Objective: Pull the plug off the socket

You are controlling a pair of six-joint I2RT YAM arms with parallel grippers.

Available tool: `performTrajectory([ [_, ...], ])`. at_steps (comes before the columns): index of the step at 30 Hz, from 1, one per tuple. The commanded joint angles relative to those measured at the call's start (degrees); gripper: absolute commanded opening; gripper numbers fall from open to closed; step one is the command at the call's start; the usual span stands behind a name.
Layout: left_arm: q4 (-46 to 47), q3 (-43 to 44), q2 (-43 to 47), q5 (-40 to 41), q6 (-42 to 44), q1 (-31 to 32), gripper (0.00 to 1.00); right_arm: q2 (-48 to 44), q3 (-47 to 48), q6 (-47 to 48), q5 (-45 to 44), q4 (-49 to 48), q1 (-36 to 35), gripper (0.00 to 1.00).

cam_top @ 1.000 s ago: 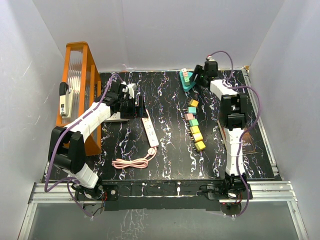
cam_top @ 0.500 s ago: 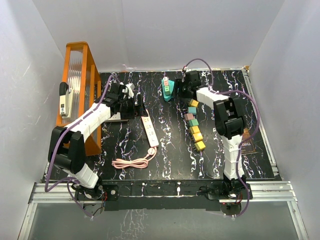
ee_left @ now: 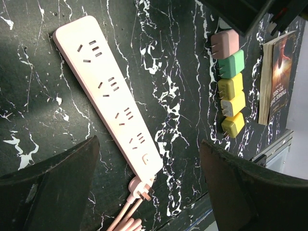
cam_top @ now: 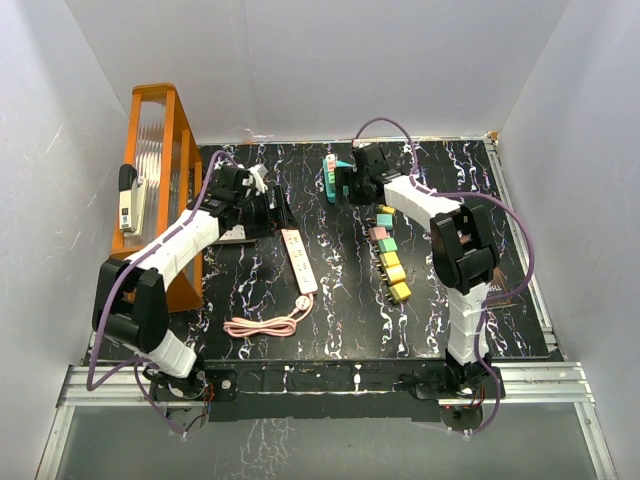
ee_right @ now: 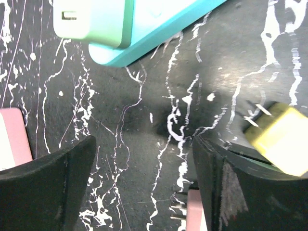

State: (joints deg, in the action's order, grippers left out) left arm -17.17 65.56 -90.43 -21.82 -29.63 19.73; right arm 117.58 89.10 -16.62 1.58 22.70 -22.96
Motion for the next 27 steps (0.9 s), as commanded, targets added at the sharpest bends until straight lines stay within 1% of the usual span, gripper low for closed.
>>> performTrajectory([
  [1,-1.52,0.13,4.99,-0.01,0.04,0.16,0.83,1.36,9.93,0.94,-8.50,-0.13,-2.76,0.83],
  [7,-2.74,-1.46,7.58,-0.01,0.62,0.14,0.84,8.82,22.37,1.95,-16.76,2.40,-6.00,0.83],
  [10,-3.21,-1.83,7.94,-0.36,0.86,0.14,0.84,14.17,30.88,2.00,-24.15,7.43,-6.94,0.80],
  [12,-3.14,-2.05,8.15,-0.60,0.94,0.14,0.84,17.01,34.99,2.27,-25.24,9.18,-7.07,0.76],
  [15,-3.00,-2.46,8.34,-0.84,1.04,0.15,0.84,19.54,38.42,2.21,-28.00,10.68,-7.41,0.61],
  [16,-2.92,-2.58,8.42,-0.85,1.06,0.14,0.84,20.06,38.72,2.22,-28.19,10.58,-7.42,0.58],
  [21,-2.69,-2.89,8.17,-1.19,1.06,0.14,0.84,22.08,40.18,2.40,-28.20,10.41,-7.49,0.52],
  [25,-2.70,-2.81,8.16,-1.01,1.02,0.14,0.84,23.09,40.86,3.03,-28.03,9.74,-7.53,0.32],
  [27,-2.69,-2.93,8.02,-0.62,0.86,0.14,0.84,22.65,40.32,3.17,-27.02,10.02,-7.56,0.17],
])
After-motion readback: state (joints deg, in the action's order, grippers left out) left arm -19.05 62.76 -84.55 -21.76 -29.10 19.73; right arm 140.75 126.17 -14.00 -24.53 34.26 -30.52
